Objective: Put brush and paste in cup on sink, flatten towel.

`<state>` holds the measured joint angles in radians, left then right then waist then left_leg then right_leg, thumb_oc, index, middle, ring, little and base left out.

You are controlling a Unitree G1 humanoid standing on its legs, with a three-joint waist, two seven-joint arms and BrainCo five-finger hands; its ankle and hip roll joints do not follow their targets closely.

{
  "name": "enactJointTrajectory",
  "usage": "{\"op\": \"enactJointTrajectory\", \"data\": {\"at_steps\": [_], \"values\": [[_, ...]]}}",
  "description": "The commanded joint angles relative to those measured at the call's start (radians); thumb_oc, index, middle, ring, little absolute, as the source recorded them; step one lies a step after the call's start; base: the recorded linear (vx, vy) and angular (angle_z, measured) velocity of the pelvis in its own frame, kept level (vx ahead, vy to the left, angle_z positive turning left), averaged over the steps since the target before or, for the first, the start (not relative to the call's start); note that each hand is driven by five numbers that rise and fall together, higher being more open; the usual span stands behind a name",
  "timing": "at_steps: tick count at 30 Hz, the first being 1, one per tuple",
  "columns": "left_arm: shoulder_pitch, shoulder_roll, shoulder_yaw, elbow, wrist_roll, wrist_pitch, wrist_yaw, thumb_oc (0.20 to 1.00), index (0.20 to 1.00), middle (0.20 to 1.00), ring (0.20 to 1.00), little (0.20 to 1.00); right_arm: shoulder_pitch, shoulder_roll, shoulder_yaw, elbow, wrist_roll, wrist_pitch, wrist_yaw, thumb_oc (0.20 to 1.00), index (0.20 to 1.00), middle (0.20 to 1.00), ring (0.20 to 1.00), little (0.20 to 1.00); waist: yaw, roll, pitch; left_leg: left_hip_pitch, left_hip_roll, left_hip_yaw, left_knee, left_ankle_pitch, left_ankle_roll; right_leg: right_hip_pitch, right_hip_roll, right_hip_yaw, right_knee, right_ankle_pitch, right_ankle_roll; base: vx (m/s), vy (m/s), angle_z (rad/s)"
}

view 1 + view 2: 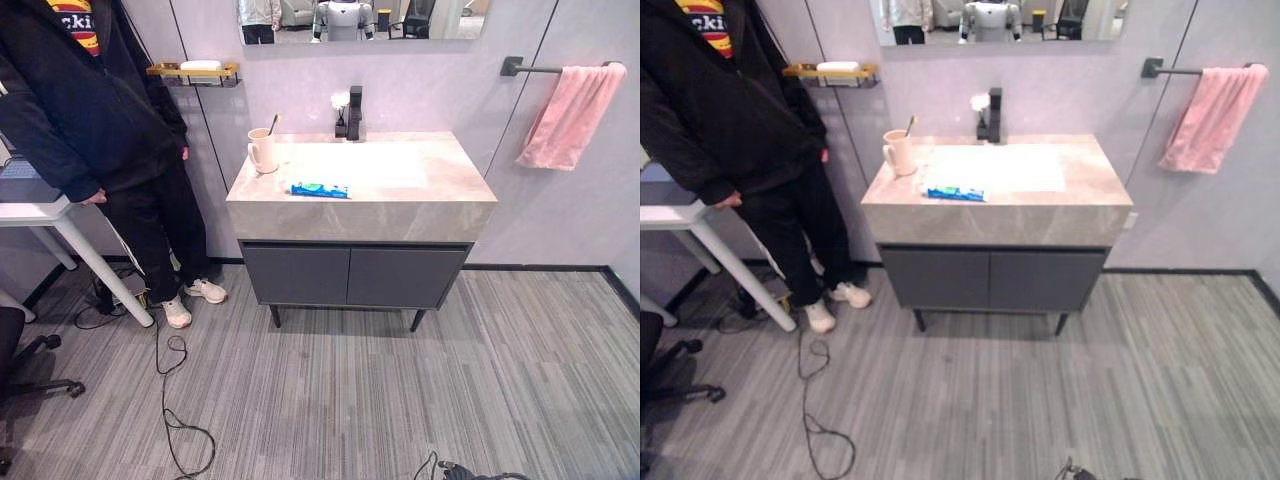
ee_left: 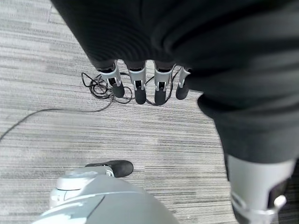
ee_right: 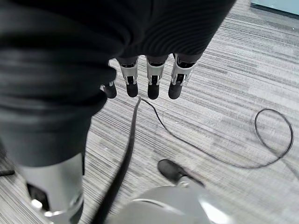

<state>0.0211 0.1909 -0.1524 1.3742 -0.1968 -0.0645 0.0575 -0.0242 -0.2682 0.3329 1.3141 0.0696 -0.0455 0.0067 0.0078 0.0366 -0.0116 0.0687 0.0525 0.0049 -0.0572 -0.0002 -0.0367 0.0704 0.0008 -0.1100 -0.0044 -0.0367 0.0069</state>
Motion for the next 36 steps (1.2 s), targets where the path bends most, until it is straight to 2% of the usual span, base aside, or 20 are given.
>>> {"op": "enactJointTrajectory", "data": {"at_steps": [1,10,17,22,30,36], "values": [[-0.047,0.013,0.011,0.06,-0.01,-0.034,0.004,1.0,1.0,1.0,1.0,1.0,-0.038,0.042,-0.003,0.048,0.058,-0.027,0.013,1.0,1.0,1.0,1.0,1.0,-0.001,-0.057,-0.015,0.043,-0.055,-0.026,-0.028,-0.012,0.001,-0.013,-0.09,0.065,-0.052,0.1,0.102,0.0,0.0,0.0],[-0.043,-0.01,-0.005,0.092,-0.018,-0.021,-0.04,1.0,1.0,1.0,1.0,1.0,-0.035,0.045,-0.04,0.08,0.129,-0.021,0.04,1.0,1.0,1.0,1.0,1.0,-0.005,-0.052,-0.031,0.023,-0.054,-0.023,-0.03,-0.005,-0.008,-0.016,-0.101,0.064,-0.076,0.12,0.109,0.0,0.0,0.0],[-0.041,-0.017,-0.013,0.096,-0.013,-0.032,-0.028,1.0,1.0,1.0,1.0,1.0,-0.017,0.055,-0.133,0.099,0.309,-0.032,0.052,1.0,1.0,1.0,1.0,1.0,-0.005,-0.057,-0.037,-0.003,-0.048,-0.021,-0.03,0.001,-0.025,-0.032,-0.11,0.06,-0.083,0.123,0.121,0.0,0.001,0.0],[-0.036,-0.019,-0.019,0.104,-0.004,-0.031,-0.031,1.0,1.0,1.0,1.0,1.0,-0.017,0.063,-0.123,0.096,0.302,-0.031,0.058,1.0,1.0,1.0,1.0,1.0,-0.002,-0.063,-0.037,0.0,-0.044,-0.019,-0.03,0.0,-0.025,-0.026,-0.11,0.058,-0.083,0.123,0.12,0.0,0.0,0.0],[-0.039,-0.012,-0.021,0.096,-0.006,-0.031,-0.04,1.0,1.0,1.0,1.0,1.0,-0.022,0.059,-0.094,0.087,0.262,-0.028,0.065,1.0,1.0,1.0,1.0,1.0,0.003,-0.072,-0.02,0.023,-0.048,-0.021,-0.023,-0.003,-0.006,-0.009,-0.109,0.062,-0.074,0.117,0.113,0.0,0.003,0.0],[-0.059,0.009,-0.03,0.073,-0.004,-0.044,-0.029,1.0,1.0,1.0,1.0,1.0,-0.053,0.04,-0.093,0.064,0.275,-0.029,0.069,1.0,1.0,1.0,1.0,1.0,0.007,-0.075,0.016,-0.048,-0.085,-0.027,0.09,-0.045,0.018,-0.059,-0.13,0.071,0.004,0.101,0.115,-0.05,0.088,0.02]]}}
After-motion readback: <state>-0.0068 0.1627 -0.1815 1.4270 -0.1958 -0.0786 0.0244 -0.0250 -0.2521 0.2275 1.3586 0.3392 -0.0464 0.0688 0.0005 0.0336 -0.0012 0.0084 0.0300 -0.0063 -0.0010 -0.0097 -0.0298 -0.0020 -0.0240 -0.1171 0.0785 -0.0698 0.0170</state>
